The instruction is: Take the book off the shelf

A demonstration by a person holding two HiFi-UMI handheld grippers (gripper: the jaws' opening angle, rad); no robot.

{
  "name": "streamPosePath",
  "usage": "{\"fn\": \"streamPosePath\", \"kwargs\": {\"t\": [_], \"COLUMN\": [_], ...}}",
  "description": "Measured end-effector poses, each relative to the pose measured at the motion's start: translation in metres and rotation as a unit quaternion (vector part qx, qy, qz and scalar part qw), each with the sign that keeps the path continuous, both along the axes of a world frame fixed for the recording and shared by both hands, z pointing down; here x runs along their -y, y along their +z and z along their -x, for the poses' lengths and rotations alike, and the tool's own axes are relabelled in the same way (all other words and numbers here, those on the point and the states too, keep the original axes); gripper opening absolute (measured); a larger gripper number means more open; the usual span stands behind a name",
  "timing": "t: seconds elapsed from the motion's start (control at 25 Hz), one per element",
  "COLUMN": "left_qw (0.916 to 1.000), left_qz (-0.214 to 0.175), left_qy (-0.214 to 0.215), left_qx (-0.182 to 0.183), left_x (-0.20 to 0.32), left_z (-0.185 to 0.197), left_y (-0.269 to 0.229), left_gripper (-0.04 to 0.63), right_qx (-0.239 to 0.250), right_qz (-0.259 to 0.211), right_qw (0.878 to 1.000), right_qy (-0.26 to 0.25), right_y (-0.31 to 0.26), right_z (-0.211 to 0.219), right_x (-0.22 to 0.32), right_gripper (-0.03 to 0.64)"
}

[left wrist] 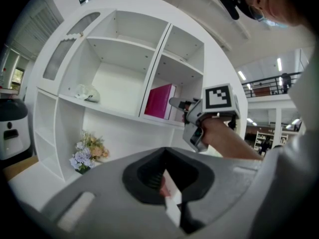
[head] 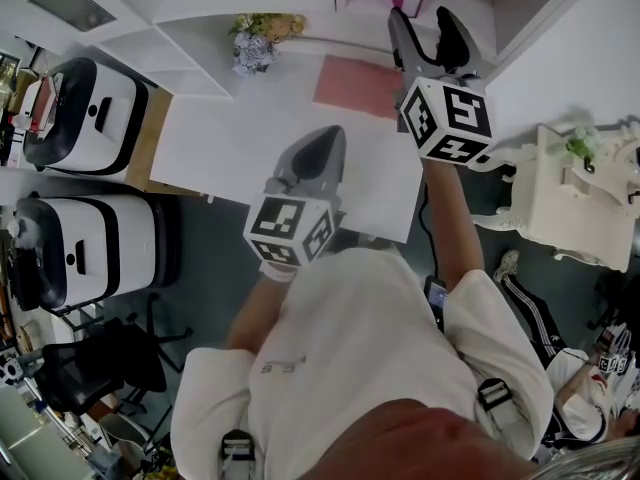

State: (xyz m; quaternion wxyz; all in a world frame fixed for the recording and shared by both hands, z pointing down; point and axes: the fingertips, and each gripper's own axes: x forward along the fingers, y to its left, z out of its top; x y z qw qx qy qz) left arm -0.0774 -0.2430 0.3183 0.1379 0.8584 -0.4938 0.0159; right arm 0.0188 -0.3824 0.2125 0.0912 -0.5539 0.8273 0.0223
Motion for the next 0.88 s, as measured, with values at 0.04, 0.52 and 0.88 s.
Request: {"fn": "streamPosePath", "kwargs": {"t": [0.04,0.52,0.88], "left_qw": [1.0000,0.9998,0.9995], "left_qz": [0.000,0.009,0.008], "left_qy": [0.000,-0.014,-0.029], "left_qx": [-0.001,-0.007,-0.005], "left_x": [0.002,0.021,0.025], "left_z": [0.000,0.007,0.017], "left_y": [0.000,-0.002,-0.001], "left_gripper": [0.000,0.000,0.000], "right_qx": [-0.001,-0.003,-0.031], "right_qz": [0.002,0.031,0.058], "right_qw": [1.000,1.000,0.998], "right_qy": [0.002,0.005,0.024], "right_y": [-0.001,-0.011,-0.013], "right_z": [0.000,0.005,0.006], "right_x": [0.004,0.047,0.076], "right_gripper": [0.255,0.255,0.256]}}
